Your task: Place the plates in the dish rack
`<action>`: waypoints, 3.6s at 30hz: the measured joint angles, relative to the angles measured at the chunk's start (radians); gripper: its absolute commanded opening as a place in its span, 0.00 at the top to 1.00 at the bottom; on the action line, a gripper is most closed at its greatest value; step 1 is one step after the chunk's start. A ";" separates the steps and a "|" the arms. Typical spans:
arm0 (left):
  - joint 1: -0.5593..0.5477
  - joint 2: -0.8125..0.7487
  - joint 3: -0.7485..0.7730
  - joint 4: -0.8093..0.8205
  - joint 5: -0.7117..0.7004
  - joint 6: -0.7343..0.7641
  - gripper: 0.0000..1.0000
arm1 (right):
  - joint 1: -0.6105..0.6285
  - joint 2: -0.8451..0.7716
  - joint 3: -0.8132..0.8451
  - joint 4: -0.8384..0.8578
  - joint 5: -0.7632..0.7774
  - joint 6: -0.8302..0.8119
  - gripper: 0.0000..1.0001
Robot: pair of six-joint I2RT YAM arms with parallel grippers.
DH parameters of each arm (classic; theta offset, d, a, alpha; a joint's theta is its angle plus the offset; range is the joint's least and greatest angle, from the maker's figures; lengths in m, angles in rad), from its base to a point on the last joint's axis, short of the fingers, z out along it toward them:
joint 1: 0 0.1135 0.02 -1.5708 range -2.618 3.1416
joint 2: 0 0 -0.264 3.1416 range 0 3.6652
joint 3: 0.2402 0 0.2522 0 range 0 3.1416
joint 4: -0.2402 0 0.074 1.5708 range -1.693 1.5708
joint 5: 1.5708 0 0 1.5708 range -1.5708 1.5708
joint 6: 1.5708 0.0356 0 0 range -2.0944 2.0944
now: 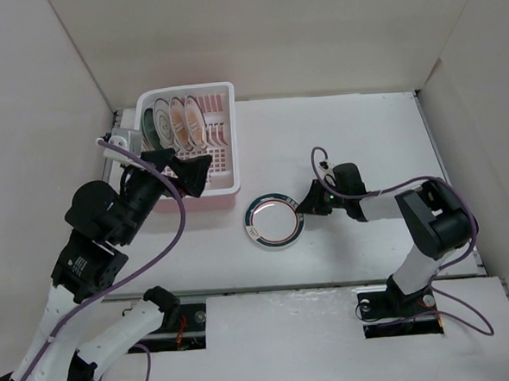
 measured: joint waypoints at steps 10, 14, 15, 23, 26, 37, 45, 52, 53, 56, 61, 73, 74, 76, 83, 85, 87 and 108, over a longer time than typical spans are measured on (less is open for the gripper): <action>0.000 0.024 -0.010 0.002 -0.002 -0.005 0.00 | -0.019 -0.002 0.001 -0.003 -0.043 0.012 1.00; 0.000 0.082 -0.037 0.031 0.025 -0.035 0.00 | -0.023 -0.127 0.000 -0.079 -0.001 0.010 1.00; 0.000 0.092 -0.044 0.045 0.033 -0.045 0.00 | -0.025 -0.175 0.001 -0.101 0.019 0.006 1.00; 0.000 0.181 -0.206 0.135 0.068 -0.109 0.00 | -0.037 -0.602 0.135 -0.311 0.191 -0.046 1.00; 0.000 0.207 -0.231 0.180 0.087 -0.126 0.00 | -0.037 -0.702 0.167 -0.331 0.198 -0.065 1.00; -0.047 0.358 -0.299 0.368 0.207 -0.159 0.00 | -0.041 -0.724 0.200 -0.381 0.060 -0.085 1.00; -0.048 0.381 -0.307 0.410 0.214 -0.168 0.52 | -0.056 -0.747 0.200 -0.382 -0.019 -0.092 1.00; -0.045 0.385 -0.324 0.476 0.244 -0.166 0.98 | -0.069 -0.751 0.200 -0.379 -0.061 -0.102 1.00; -0.045 0.385 -0.328 0.488 0.259 -0.166 1.00 | -0.074 -0.750 0.200 -0.381 -0.057 -0.106 1.00; -0.039 0.388 -0.335 0.522 0.290 -0.170 1.00 | -0.089 -0.746 0.200 -0.379 -0.063 -0.109 1.00; -0.033 0.406 -0.338 0.558 0.323 -0.178 1.00 | -0.087 -0.747 0.200 -0.370 -0.077 -0.101 0.00; -0.056 0.464 0.041 0.269 -0.046 -0.070 1.00 | -0.075 -0.774 0.198 -0.359 0.018 -0.106 0.00; -0.056 0.479 0.098 0.249 -0.104 -0.047 1.00 | -0.075 -0.774 0.198 -0.360 0.023 -0.106 0.00; -0.056 0.505 0.194 0.229 -0.220 0.005 1.00 | -0.075 -0.774 0.198 -0.361 0.032 -0.109 0.00; -0.016 0.617 0.319 0.300 -0.545 0.299 1.00 | -0.063 -0.774 0.195 -0.360 0.054 -0.121 0.00; 0.001 0.661 0.290 0.388 -0.608 0.415 1.00 | -0.055 -0.773 0.195 -0.361 0.057 -0.125 0.00; 0.024 0.711 0.274 0.447 -0.643 0.513 1.00 | -0.048 -0.773 0.195 -0.361 0.059 -0.128 0.00; 0.199 1.114 0.274 0.683 -0.547 0.703 1.00 | -0.021 -0.744 0.193 -0.377 0.082 -0.151 0.00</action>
